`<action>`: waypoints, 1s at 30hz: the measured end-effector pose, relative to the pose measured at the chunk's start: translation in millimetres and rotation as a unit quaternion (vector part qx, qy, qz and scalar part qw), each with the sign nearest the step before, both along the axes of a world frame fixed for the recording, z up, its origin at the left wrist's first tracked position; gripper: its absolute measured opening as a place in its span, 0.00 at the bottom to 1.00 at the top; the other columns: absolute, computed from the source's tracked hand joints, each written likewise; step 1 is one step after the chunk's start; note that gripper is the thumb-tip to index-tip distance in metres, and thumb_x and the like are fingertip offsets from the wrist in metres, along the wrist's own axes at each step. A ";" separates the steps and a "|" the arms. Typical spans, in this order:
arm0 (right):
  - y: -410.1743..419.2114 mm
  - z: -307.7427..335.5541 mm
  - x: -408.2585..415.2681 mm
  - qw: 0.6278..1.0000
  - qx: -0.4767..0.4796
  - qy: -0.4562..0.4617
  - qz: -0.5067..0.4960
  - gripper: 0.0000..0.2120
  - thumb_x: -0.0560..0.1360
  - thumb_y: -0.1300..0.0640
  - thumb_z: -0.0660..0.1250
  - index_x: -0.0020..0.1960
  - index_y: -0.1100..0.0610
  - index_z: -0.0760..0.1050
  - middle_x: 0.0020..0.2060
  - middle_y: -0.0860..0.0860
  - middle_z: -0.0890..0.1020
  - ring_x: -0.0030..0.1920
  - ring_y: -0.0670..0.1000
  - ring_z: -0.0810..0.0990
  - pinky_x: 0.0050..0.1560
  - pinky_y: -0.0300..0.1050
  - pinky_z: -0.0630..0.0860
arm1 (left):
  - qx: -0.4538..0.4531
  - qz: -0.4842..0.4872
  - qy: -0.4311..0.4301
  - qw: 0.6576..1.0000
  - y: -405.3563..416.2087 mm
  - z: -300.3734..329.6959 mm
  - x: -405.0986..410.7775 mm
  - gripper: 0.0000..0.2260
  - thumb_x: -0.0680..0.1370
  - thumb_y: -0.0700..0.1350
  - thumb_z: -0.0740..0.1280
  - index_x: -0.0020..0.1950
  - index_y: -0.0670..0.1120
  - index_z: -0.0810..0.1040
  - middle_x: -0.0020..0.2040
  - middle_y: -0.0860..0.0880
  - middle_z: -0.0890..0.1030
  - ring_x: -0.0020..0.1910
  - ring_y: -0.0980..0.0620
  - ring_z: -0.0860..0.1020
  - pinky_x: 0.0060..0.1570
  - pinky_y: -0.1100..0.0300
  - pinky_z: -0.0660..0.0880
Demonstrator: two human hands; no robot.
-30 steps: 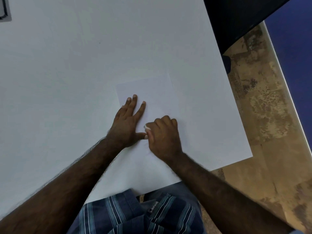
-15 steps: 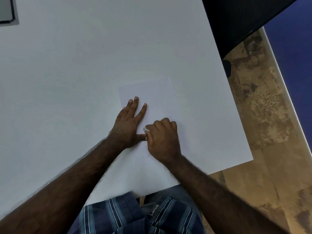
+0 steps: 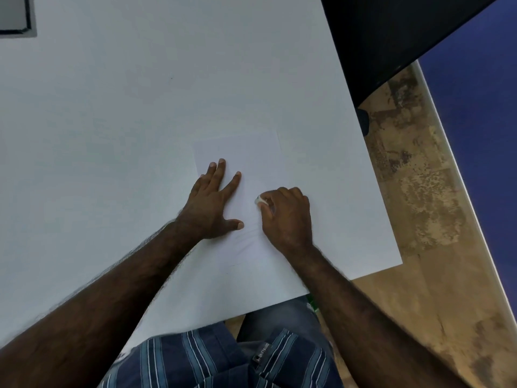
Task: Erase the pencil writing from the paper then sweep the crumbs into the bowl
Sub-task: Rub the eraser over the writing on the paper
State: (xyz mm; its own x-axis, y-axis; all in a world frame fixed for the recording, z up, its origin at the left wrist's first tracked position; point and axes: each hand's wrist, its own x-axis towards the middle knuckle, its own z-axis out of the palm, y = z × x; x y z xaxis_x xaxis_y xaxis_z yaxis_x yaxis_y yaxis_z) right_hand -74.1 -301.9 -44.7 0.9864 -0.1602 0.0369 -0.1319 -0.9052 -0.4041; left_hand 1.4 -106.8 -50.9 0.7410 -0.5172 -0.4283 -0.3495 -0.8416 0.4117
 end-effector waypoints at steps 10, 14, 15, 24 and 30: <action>-0.8 -2.1 -12.5 0.997 -0.011 0.018 0.072 0.04 0.77 0.56 0.74 0.51 0.54 0.83 0.48 0.50 0.84 0.49 0.55 0.80 0.50 0.54 0.76 | 0.017 0.009 0.008 1.000 -9.8 -5.4 -5.3 0.63 0.63 0.80 0.68 0.80 0.58 0.30 0.77 0.47 0.21 0.76 0.45 0.22 0.76 0.47 0.30; -23.4 0.5 8.4 0.997 -0.052 0.002 0.057 0.02 0.78 0.56 0.71 0.48 0.52 0.82 0.45 0.49 0.83 0.48 0.57 0.76 0.48 0.54 0.70 | 0.036 0.001 0.016 0.999 -11.4 -3.9 -4.4 0.63 0.62 0.80 0.67 0.79 0.59 0.28 0.76 0.46 0.20 0.75 0.44 0.22 0.77 0.44 0.31; -28.8 1.1 14.8 0.998 -0.055 0.003 0.034 0.02 0.79 0.56 0.70 0.47 0.51 0.82 0.44 0.49 0.83 0.48 0.57 0.76 0.48 0.54 0.70 | 0.040 0.001 0.018 0.999 -12.2 -3.4 -4.5 0.63 0.62 0.81 0.67 0.79 0.59 0.28 0.76 0.46 0.20 0.75 0.44 0.22 0.77 0.44 0.32; -12.1 -3.0 -7.7 0.986 -0.070 -0.001 0.150 0.05 0.80 0.53 0.69 0.52 0.51 0.84 0.45 0.48 0.83 0.49 0.55 0.77 0.48 0.52 0.68 | 0.050 0.002 0.012 0.999 -12.4 -4.1 -5.0 0.63 0.62 0.81 0.66 0.79 0.59 0.27 0.77 0.46 0.21 0.75 0.44 0.22 0.76 0.45 0.30; -21.7 -2.8 22.0 0.996 -0.080 -0.008 0.041 0.06 0.81 0.53 0.67 0.49 0.49 0.82 0.43 0.47 0.81 0.48 0.55 0.75 0.48 0.52 0.68 | 0.035 0.006 0.006 0.999 -10.3 -9.9 -6.1 0.63 0.61 0.81 0.66 0.79 0.60 0.28 0.77 0.47 0.21 0.76 0.45 0.22 0.75 0.47 0.28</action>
